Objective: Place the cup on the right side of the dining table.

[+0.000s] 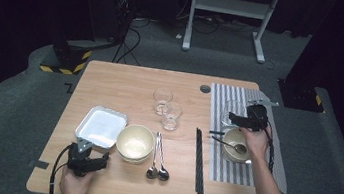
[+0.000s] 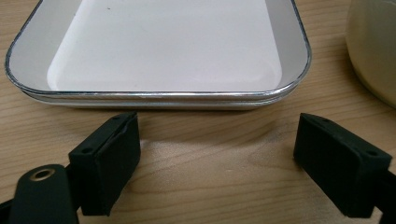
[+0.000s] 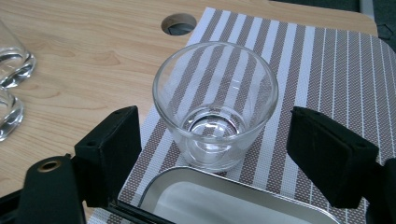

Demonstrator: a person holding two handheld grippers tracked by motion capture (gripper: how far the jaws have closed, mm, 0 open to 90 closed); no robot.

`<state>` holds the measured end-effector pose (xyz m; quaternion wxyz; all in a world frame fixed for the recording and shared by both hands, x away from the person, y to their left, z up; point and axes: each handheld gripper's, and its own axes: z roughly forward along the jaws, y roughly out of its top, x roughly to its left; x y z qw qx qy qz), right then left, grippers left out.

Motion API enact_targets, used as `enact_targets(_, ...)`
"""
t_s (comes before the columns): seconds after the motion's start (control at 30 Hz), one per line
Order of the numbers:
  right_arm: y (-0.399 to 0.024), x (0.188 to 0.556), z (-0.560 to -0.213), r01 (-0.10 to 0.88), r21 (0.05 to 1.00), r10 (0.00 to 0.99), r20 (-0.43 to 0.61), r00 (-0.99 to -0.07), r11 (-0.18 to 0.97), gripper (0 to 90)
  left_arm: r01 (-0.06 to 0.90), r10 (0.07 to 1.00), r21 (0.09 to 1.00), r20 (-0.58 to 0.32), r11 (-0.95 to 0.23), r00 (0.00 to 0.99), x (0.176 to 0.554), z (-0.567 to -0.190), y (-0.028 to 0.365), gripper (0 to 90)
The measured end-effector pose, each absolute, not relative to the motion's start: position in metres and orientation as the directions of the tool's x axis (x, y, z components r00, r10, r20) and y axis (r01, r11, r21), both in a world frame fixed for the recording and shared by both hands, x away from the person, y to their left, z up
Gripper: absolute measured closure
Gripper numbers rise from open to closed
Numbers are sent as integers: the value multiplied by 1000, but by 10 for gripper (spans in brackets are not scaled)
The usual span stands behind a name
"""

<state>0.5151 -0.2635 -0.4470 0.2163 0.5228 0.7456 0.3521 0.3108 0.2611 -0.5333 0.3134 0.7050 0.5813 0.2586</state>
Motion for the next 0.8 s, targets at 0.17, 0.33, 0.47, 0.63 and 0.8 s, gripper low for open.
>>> enact_targets(0.17, -263, 510, -444, 614, 761, 927, 46, -372, 209, 188, 658, 982, 743, 0, -128, 190, 311, -533, 261, 149)
enact_targets(0.33, -263, 502, -442, 595, 774, 919, 45, -391, 215, 205, 658, 982, 742, 0, -128, 190, 311, -533, 261, 149)
enact_targets(0.47, -264, 495, -439, 579, 788, 912, 54, -406, 211, 223, 658, 982, 742, 0, -128, 190, 311, -533, 261, 150)
enact_targets(0.63, -263, 487, -436, 563, 799, 900, 65, -430, 212, 230, 658, 982, 742, 0, -127, 189, 311, -533, 261, 150)
enact_targets(0.8, -262, 480, -434, 545, 812, 891, 72, -448, 209, 244, 658, 982, 743, 0, -125, 187, 311, -533, 261, 150)
